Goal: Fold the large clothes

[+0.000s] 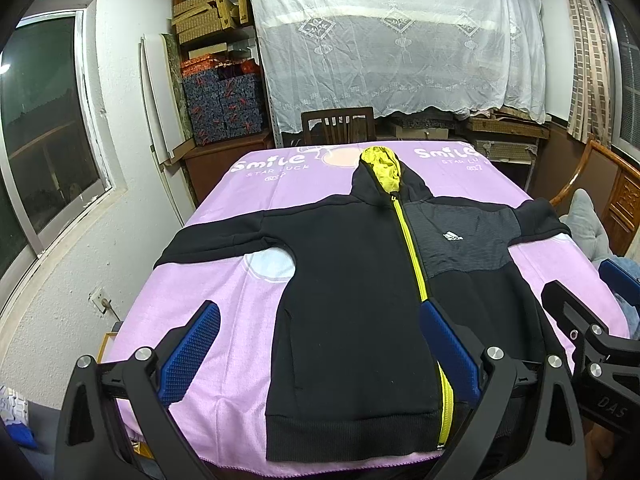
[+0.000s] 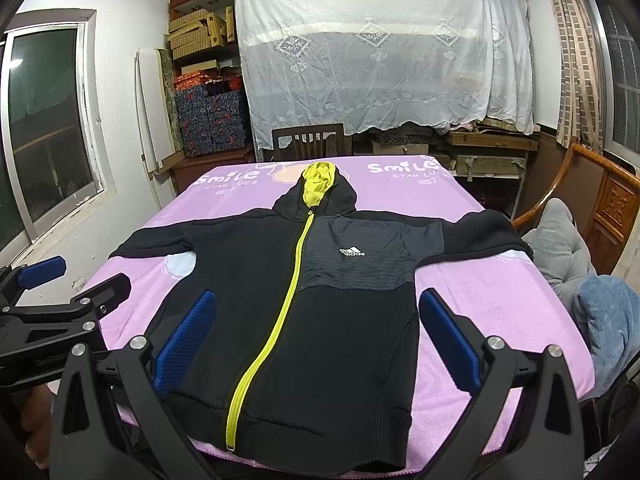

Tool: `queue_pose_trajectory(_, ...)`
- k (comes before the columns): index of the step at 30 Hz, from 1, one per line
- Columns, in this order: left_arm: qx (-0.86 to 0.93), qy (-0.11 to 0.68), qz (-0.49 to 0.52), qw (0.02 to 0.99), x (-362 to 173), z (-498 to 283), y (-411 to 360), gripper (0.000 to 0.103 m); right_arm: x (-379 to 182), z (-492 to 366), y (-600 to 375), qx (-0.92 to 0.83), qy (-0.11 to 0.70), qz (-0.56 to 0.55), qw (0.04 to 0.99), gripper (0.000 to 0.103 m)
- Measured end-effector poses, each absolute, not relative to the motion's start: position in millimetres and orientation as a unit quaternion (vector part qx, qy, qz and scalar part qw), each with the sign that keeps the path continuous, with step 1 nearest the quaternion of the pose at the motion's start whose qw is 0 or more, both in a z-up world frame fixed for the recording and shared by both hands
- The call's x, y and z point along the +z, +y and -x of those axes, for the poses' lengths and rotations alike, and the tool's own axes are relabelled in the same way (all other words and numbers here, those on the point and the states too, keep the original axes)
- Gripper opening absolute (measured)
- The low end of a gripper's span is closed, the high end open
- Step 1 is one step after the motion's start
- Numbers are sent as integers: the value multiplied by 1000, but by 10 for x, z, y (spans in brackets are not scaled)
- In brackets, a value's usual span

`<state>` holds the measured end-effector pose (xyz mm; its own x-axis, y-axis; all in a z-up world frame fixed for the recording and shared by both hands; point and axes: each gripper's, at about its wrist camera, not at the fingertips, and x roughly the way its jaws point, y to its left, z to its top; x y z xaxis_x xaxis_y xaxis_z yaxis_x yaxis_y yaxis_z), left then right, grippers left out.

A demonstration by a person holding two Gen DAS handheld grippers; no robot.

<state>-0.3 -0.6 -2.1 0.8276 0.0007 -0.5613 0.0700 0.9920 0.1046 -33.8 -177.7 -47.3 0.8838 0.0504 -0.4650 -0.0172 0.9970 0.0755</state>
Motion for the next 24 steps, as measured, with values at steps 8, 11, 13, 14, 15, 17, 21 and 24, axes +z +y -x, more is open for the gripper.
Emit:
queue_pose_trajectory(8,-19,294,-61,954,-119,-14,-8,100,-486,348,-1775,18,240,-35,970,99)
queue_pose_trajectory(11,-18,294,-62,954,-136,-13,-14,100,-482,350,-1781,17,241,-37,970,99)
queue_pose_trajectory(13,-18,294,-63,954,-160,-15,-31,100,-494,353,-1779,18,240,-38,970,99)
queue_pose_trajectory(14,-18,294,-64,953,-153,-17,-25,100,-497,355,-1779,17,240,-38,970,99)
queue_pose_trajectory(15,-18,294,-64,953,-156,-14,-14,100,-497,354,-1778,17,240,-38,970,99)
queue_pose_trajectory(17,-18,294,-63,954,-138,-19,-11,100,-486,361,-1775,18,238,-38,970,99)
queue_pose_trajectory(21,-17,295,-65,953,-136,-20,-12,100,-478,371,-1784,18,235,-39,971,99)
queue_pose_trajectory(24,-17,296,-65,953,-185,-12,-60,100,-483,369,-1783,18,233,-39,972,99)
